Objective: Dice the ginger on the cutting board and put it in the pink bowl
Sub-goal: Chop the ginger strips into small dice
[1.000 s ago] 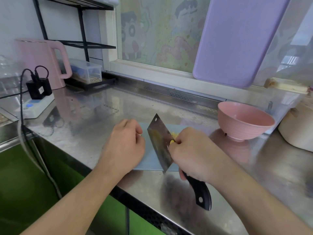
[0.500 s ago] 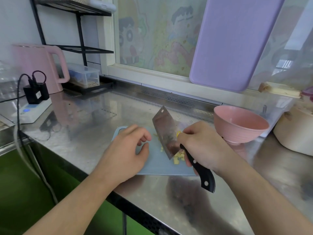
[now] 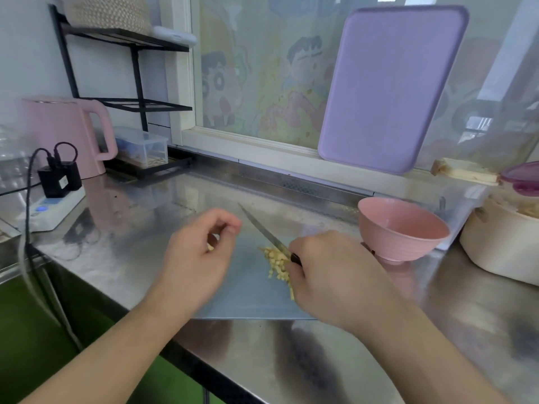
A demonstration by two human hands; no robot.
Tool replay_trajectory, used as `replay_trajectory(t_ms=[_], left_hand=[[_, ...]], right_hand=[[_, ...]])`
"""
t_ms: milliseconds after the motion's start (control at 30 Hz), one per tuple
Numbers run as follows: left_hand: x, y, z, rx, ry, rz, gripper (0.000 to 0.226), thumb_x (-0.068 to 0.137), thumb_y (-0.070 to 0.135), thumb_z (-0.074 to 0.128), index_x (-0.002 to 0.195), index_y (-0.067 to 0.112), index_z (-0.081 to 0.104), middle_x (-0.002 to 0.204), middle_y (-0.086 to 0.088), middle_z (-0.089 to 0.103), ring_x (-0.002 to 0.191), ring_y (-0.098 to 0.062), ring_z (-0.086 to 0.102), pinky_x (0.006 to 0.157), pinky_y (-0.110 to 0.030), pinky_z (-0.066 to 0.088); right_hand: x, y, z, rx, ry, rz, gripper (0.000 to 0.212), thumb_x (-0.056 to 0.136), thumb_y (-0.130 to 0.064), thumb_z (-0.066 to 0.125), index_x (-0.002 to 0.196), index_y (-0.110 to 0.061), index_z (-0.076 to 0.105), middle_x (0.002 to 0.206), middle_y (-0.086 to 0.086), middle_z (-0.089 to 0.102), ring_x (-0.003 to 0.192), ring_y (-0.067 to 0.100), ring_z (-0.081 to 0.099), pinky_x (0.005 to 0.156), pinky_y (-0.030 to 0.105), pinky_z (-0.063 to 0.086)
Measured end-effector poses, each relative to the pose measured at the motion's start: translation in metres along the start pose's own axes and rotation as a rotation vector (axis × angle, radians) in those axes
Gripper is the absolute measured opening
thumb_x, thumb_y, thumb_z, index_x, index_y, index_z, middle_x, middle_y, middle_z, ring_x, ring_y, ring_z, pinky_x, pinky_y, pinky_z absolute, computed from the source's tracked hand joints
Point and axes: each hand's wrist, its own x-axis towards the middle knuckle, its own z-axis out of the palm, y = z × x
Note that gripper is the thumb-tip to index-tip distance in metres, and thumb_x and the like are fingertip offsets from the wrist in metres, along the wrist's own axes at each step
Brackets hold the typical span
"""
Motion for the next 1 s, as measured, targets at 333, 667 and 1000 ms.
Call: replay_trajectory(t_ms=[333,667,1000], left_hand=[[0.049,0.042,0.017,0.471,-0.659,0.000,0.031,0.088,0.011,0.058,0.083,0.036,0.076,0.080,0.016,0.072,0.076,-0.004,0.065,0.071,-0.025,0.053],[0.070,0.042,0.033,0.343,-0.693,-0.066,0.008,0.086,0.022,0.083,0.084,0.029,0.079,0.077,0.015,0.077,0.075,-0.004,0.072,0.075,-0.027,0.057],[0.065,0.050,0.044,0.399,-0.873,-0.068,0.013,0.082,0.039,0.084,0.085,0.027,0.080,0.079,0.013,0.078,0.083,-0.012,0.074,0.088,-0.039,0.060]], right_hand=[[-0.003,0.010,-0.005,-0.106,0.004,-0.113,0.026,0.093,-0.035,0.054,0.077,-0.021,0.040,0.066,-0.002,0.035,0.074,0.030,0.046,0.048,0.032,0.018],[-0.001,0.023,-0.004,-0.084,-0.033,-0.118,0.029,0.088,-0.034,0.059,0.070,-0.016,0.045,0.062,0.000,0.044,0.071,0.030,0.056,0.048,0.032,0.022],[-0.003,0.020,-0.012,-0.117,-0.042,-0.060,0.056,0.089,-0.051,0.072,0.065,-0.022,0.031,0.064,-0.004,0.035,0.069,0.029,0.048,0.047,0.029,0.020]])
